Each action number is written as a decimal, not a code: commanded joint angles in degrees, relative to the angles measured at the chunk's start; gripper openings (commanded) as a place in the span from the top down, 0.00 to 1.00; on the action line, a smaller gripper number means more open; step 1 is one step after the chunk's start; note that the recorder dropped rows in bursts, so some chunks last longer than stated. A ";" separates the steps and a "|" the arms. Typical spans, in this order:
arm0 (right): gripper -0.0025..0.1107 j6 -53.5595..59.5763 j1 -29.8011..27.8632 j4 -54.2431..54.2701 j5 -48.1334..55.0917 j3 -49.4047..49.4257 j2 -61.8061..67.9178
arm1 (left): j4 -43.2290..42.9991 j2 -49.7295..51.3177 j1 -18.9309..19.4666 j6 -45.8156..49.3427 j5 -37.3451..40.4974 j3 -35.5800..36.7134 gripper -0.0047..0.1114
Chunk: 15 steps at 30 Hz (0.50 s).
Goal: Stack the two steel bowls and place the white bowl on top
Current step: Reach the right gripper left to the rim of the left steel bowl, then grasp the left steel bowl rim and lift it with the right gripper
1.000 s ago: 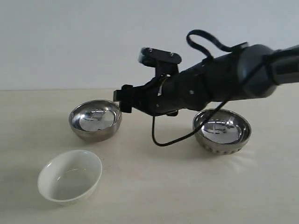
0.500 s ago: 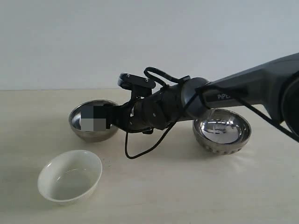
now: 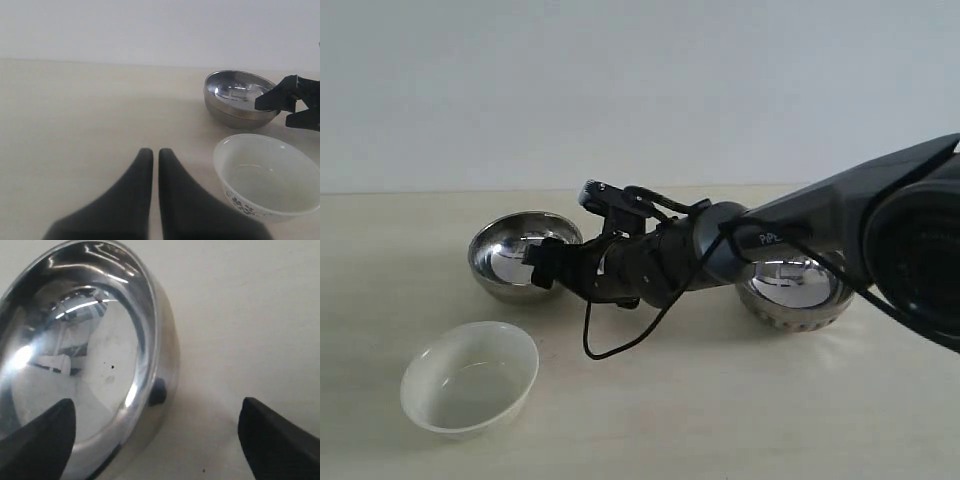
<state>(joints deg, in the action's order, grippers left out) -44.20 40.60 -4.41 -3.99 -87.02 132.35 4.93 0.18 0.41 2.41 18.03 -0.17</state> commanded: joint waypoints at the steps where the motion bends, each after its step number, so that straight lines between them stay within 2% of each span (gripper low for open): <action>1: 0.40 -0.27 0.00 -0.28 -1.32 -0.33 -0.04 | 0.00 -0.18 -0.29 -0.27 -0.43 0.17 0.93; 3: 0.55 -0.74 0.00 -0.28 -1.32 -0.33 -0.04 | 0.00 -0.18 -0.29 -0.27 -0.43 0.17 0.93; 7: 0.92 -1.13 0.00 -0.28 -0.95 -0.33 -0.04 | 0.00 -0.18 -0.29 -0.27 -0.43 0.17 0.93; 8: 0.98 -1.58 0.00 -0.08 -0.95 -0.33 -0.04 | 0.00 -0.18 -0.29 -0.27 -0.43 0.17 0.93; 15: 0.98 -1.84 0.00 -0.08 -0.93 -0.33 -2.17 | 0.00 -0.18 -0.29 -0.27 -0.43 0.17 0.93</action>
<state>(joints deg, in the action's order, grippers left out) -45.77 40.60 -4.32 -4.31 -87.24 132.39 4.93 0.18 0.41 2.41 18.03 -0.17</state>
